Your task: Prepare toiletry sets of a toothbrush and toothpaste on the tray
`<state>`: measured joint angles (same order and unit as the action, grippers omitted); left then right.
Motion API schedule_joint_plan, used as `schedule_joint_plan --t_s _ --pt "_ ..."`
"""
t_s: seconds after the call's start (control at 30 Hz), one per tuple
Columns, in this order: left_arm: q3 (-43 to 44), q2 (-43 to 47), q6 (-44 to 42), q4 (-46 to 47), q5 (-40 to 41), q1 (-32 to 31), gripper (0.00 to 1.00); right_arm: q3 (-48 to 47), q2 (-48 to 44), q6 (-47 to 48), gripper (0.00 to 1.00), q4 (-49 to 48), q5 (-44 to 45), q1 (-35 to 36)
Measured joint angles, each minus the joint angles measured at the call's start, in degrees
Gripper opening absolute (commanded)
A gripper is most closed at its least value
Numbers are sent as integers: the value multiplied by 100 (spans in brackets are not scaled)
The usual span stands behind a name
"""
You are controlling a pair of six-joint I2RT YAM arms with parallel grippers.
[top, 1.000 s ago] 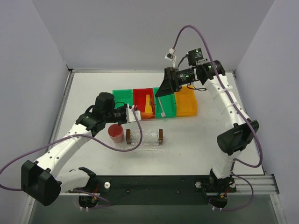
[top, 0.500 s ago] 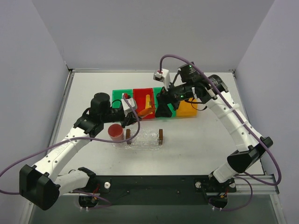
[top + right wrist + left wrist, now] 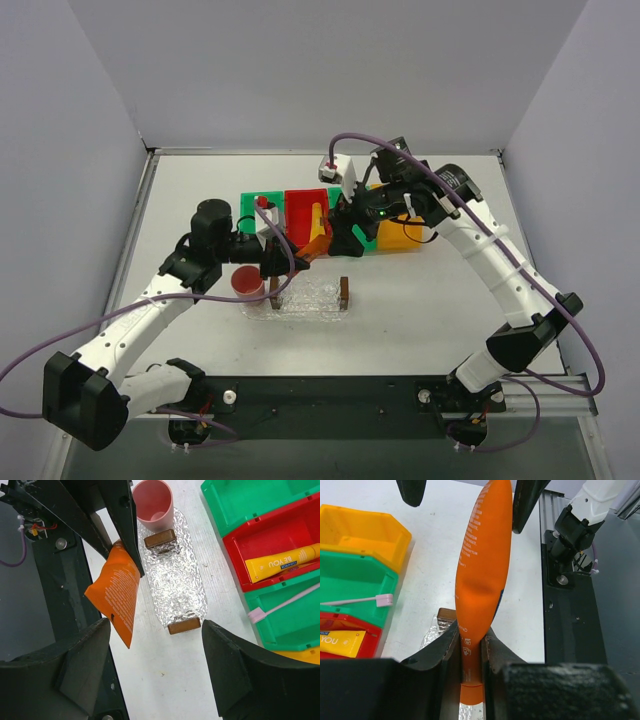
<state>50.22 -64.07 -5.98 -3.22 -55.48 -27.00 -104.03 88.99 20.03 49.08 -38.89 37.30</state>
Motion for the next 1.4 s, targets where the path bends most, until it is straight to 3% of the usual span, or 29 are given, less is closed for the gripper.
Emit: schedule_joint_plan --t_s 0.3,0.8,1.0,1.1,1.13,1.3,1.33,1.4 --pt "0 -83 61 9 -131 0 0 -24 0 0 65 2 -7 262" --pt "0 -153 79 9 -227 0 0 -149 232 -20 45 -7 -72 393" --pt "-15 -164 87 7 -223 22 0 -153 358 -35 32 -4 -157 422" --pt "-15 -164 87 13 -223 22 0 -164 358 -42 23 2 -197 444" --pt "-17 -164 85 13 -225 28 0 -164 358 -39 15 4 -201 444" --pt "-39 -164 87 31 -254 35 18 -164 358 9 3 13 -197 444" --pt "-39 -164 79 24 -245 35 31 -164 358 2 2 13 -188 446" --pt "-39 -162 37 0 -216 35 45 -164 358 -2 1 11 -173 448"
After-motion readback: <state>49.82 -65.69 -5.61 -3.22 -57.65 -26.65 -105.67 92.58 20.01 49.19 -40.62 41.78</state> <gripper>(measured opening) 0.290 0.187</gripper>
